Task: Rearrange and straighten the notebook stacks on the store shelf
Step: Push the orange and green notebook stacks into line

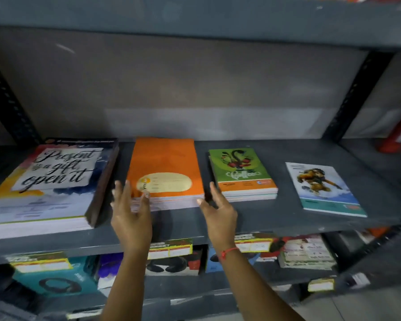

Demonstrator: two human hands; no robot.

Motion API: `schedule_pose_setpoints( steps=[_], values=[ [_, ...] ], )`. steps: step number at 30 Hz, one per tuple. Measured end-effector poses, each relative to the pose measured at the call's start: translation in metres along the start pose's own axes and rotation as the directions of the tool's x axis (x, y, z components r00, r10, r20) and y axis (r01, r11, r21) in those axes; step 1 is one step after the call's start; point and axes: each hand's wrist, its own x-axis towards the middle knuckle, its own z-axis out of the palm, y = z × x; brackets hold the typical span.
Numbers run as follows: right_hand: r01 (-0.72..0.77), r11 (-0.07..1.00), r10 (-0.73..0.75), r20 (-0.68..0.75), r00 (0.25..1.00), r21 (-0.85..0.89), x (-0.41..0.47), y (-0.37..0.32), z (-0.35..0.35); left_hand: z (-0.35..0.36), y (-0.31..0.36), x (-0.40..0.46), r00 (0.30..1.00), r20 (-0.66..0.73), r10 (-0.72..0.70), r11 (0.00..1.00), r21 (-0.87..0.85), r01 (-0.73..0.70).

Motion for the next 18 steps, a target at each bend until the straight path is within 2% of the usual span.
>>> schedule_pose_setpoints(
  steps=[3,5,7,11,15,18],
  values=[
    [0.057,0.997,-0.064,-0.146,0.987,-0.050,0.003,0.004,-0.033,0.030,0.034,-0.025,0.975,0.124,0.184,0.983,-0.034,-0.182],
    [0.072,0.989,-0.105,-0.271,0.957,-0.128,0.014,0.007,-0.064,0.053,0.052,-0.044,0.949,0.277,0.150,0.988,-0.087,-0.130],
    [0.060,0.986,-0.107,-0.313,0.944,-0.158,0.029,0.009,-0.092,0.074,0.059,-0.059,0.921,0.384,0.067,0.996,-0.085,-0.037],
    [-0.030,0.970,-0.012,-0.169,0.986,-0.243,0.059,0.023,-0.128,0.108,0.056,-0.076,0.872,0.482,-0.084,0.993,-0.030,0.112],
    [-0.010,0.981,0.018,0.039,0.999,-0.193,0.083,0.032,-0.142,0.127,0.061,-0.079,0.893,0.420,-0.165,0.983,-0.003,0.183],
    [0.012,0.981,0.009,0.112,0.994,-0.192,0.093,0.037,-0.147,0.133,0.065,-0.080,0.910,0.374,-0.178,0.984,0.048,0.173]
  ],
)
